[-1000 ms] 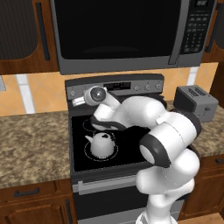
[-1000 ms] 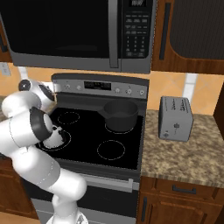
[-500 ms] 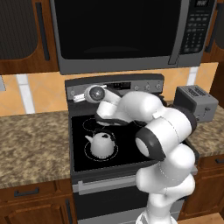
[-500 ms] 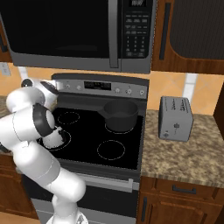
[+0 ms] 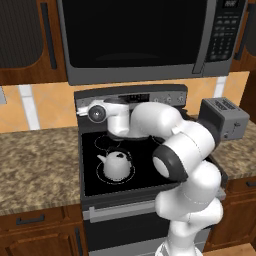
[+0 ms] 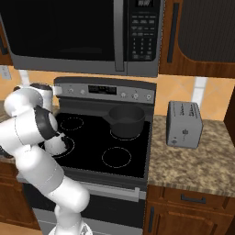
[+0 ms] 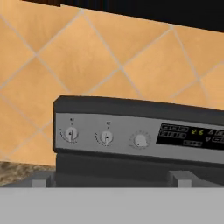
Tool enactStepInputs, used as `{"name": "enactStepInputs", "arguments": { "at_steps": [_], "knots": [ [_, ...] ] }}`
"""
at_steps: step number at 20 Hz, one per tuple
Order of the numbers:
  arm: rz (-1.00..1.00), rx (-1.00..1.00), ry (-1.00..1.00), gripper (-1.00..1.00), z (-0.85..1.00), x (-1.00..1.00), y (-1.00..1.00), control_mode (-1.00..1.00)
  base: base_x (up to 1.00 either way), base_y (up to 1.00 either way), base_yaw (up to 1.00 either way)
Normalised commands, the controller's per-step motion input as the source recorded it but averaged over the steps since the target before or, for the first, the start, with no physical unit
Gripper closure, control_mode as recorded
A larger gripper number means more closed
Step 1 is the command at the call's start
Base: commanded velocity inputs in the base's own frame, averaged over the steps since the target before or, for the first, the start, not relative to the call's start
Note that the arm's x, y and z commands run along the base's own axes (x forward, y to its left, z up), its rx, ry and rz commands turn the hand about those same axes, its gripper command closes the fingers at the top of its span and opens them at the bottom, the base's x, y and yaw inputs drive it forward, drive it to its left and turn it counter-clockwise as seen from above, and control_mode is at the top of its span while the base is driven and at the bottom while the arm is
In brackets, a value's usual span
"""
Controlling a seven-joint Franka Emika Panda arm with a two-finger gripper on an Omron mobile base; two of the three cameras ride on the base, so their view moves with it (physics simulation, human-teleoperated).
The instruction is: Pick the kettle from the counter and place it on a stove burner. Then turn the burner on.
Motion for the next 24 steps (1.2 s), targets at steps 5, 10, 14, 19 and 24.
{"name": "enactStepInputs", "arguments": {
  "at_steps": [5, 10, 14, 19, 24],
  "knots": [
    [0.00, 0.06, 0.00, -1.00, -0.23, 0.00, 0.39, -1.00, 0.00, 0.00, 0.00],
    [0.00, 0.07, 0.00, -1.00, -0.18, 0.07, 0.35, -1.00, 0.00, 0.00, 0.00],
    [0.00, 0.00, 0.00, -1.00, 0.00, 0.09, 0.12, -1.00, 0.00, 0.00, 0.00],
    [0.00, 0.00, 0.00, -1.00, 0.00, 0.20, 0.15, -1.00, 0.00, 0.00, 0.00],
    [0.00, 0.00, 0.01, -1.00, 0.00, 0.56, 0.09, -1.00, 0.00, 0.00, 0.00]
  ]
}}
